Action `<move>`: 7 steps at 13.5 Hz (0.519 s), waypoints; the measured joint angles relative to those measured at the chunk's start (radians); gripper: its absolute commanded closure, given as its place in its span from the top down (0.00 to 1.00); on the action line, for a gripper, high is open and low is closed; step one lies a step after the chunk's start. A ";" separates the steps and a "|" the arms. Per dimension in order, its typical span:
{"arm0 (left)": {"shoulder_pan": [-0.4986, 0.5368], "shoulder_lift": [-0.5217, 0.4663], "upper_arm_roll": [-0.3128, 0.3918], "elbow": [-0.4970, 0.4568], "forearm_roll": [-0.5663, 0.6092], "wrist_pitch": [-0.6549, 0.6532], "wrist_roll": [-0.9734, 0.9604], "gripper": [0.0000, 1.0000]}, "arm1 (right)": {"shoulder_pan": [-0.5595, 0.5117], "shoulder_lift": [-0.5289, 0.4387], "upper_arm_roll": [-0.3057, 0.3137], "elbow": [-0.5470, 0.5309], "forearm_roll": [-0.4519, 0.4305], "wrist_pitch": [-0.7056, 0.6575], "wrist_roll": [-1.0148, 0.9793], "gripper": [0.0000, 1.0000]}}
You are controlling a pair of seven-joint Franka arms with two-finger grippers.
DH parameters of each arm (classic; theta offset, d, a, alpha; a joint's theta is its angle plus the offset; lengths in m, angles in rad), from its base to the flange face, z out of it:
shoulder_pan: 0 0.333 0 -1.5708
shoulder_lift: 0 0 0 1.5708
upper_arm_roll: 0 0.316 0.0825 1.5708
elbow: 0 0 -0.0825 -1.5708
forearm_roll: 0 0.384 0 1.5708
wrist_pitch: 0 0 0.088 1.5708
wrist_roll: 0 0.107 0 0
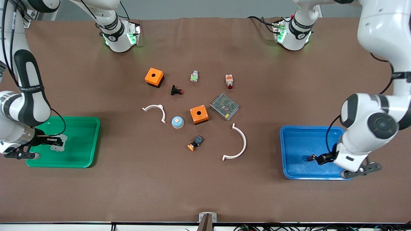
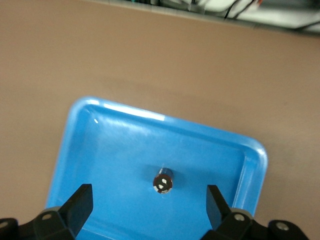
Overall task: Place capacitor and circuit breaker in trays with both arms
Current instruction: 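Release the capacitor in the blue tray and lift the left gripper away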
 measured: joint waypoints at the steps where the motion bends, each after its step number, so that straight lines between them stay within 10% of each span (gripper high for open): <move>1: 0.002 -0.034 0.000 0.003 -0.001 -0.012 0.034 1.00 | 0.000 0.015 0.003 -0.014 0.000 0.026 0.000 0.00; 7: 0.011 -0.268 -0.002 0.015 -0.129 -0.336 0.194 1.00 | -0.016 0.029 0.001 -0.033 0.000 0.052 0.000 0.01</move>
